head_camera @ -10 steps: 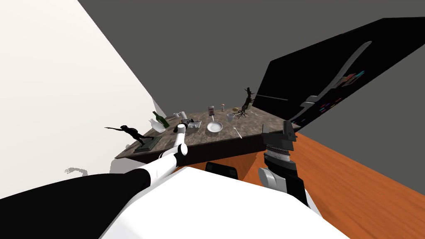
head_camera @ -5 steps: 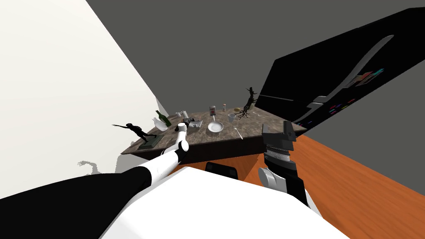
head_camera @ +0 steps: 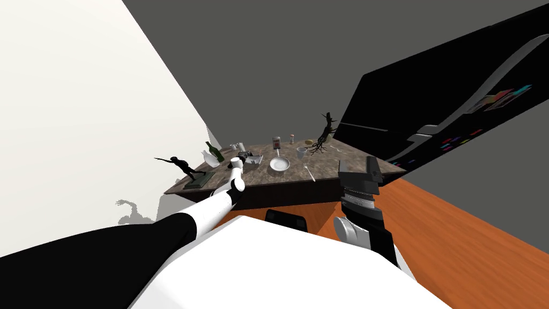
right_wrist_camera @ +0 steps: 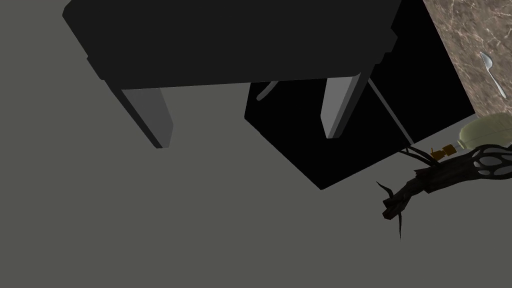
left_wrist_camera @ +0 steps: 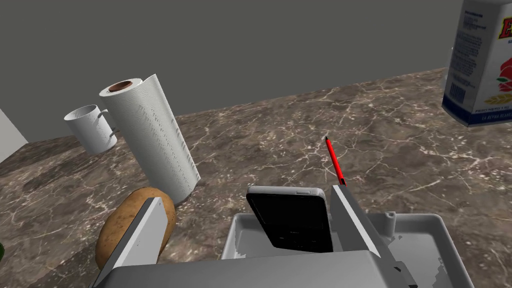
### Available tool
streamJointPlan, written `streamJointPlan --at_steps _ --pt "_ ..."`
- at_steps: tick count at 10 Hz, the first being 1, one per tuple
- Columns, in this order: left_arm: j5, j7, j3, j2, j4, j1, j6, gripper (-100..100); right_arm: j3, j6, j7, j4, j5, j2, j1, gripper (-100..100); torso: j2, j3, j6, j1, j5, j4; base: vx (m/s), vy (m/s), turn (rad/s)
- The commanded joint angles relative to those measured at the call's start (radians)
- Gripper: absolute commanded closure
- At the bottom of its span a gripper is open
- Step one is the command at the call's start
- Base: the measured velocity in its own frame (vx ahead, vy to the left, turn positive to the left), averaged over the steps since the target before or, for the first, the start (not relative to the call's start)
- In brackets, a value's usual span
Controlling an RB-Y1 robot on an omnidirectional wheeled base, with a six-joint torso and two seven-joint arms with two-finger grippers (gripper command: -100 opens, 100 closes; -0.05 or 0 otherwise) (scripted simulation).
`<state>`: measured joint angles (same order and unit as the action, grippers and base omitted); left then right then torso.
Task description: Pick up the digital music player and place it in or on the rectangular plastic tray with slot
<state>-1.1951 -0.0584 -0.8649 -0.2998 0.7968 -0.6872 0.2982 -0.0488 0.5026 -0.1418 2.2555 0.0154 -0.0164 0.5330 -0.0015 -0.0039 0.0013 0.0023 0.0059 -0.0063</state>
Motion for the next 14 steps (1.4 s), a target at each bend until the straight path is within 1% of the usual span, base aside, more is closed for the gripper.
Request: streamJointPlan --at_steps 1,2,3,5,6,7,8,9,10,11,12,13,14 --pt "0.000 -0.028 0.000 0.000 0.000 0.000 0.000 -100 0.000 0.000 0.000 0.000 0.000 0.000 0.000 0 0.000 0.000 0.000 0.000 0.000 0.000 0.000 0.000 0.000" --pt "-0.047 -0.069 -0.050 0.001 -0.050 -0.050 0.044 -100 0.000 0.000 0.000 0.000 0.000 0.000 0.000 0 0.000 0.000 0.000 0.000 0.000 0.000 0.006 -0.029 0.283" --pt "-0.047 -0.084 -0.055 0.001 -0.066 -0.069 0.044 -100 0.000 0.000 0.000 0.000 0.000 0.000 0.000 0 0.000 0.000 -0.001 -0.001 0.000 0.000 0.006 -0.057 0.174" --pt "-0.047 -0.149 -0.055 0.001 -0.070 -0.069 0.044 -100 0.000 0.000 0.000 0.000 0.000 0.000 0.000 0 0.000 0.000 0.000 -0.002 -0.001 0.000 0.005 -0.019 -0.022" --pt "-0.094 -0.186 -0.105 0.003 -0.123 -0.119 0.087 -100 0.000 0.000 0.000 0.000 0.000 0.000 0.000 0 0.000 0.000 0.000 -0.001 0.000 0.000 0.006 -0.030 0.237" --pt "-0.094 -0.186 -0.110 0.003 -0.137 -0.138 0.087 -100 0.000 0.000 0.000 0.000 0.000 0.000 0.000 0 0.000 0.000 -0.001 -0.002 0.000 0.000 0.008 -0.043 0.185" --pt "-0.094 -0.229 -0.110 0.003 -0.141 -0.138 0.087 -100 0.000 0.000 0.000 0.000 0.000 0.000 0.000 0 0.000 0.000 0.000 -0.002 -0.001 0.000 0.006 -0.026 0.010" --pt "-0.094 -0.258 -0.110 0.003 -0.141 -0.138 0.087 -100 0.000 0.000 0.000 0.000 0.000 0.000 0.000 0 0.000 0.000 0.001 -0.002 0.000 0.000 0.002 -0.007 -0.024" --pt "-0.094 -0.271 -0.110 0.003 -0.141 -0.138 0.087 -100 0.000 0.000 0.000 0.000 0.000 0.000 0.000 0 0.000 0.000 0.000 -0.001 0.000 0.000 0.000 0.000 0.000" --pt "-0.142 -0.307 -0.160 0.004 -0.189 -0.188 0.131 -100 0.000 0.000 0.000 0.000 0.000 0.000 0.000 0 0.000 0.000 0.000 0.000 0.000 0.000 0.005 -0.031 0.281" --pt "-0.142 -0.311 -0.165 0.004 -0.188 -0.202 0.131 -100 0.000 0.000 0.000 0.000 0.000 0.000 0.000 0 0.000 0.000 -0.001 -0.001 0.000 0.000 0.003 -0.052 0.168" --pt "-0.142 -0.350 -0.165 0.004 -0.211 -0.207 0.131 -100 0.000 0.000 0.000 0.000 0.000 0.000 0.000 0 0.000 0.000 0.000 -0.003 -0.001 0.000 0.001 -0.028 -0.010" --pt "-0.142 -0.364 -0.165 0.004 -0.211 -0.207 0.131 -100 0.000 0.000 0.000 0.000 0.000 0.000 0.000 0 0.000 0.000 0.000 -0.002 -0.001 0.000 0.001 -0.005 -0.023"
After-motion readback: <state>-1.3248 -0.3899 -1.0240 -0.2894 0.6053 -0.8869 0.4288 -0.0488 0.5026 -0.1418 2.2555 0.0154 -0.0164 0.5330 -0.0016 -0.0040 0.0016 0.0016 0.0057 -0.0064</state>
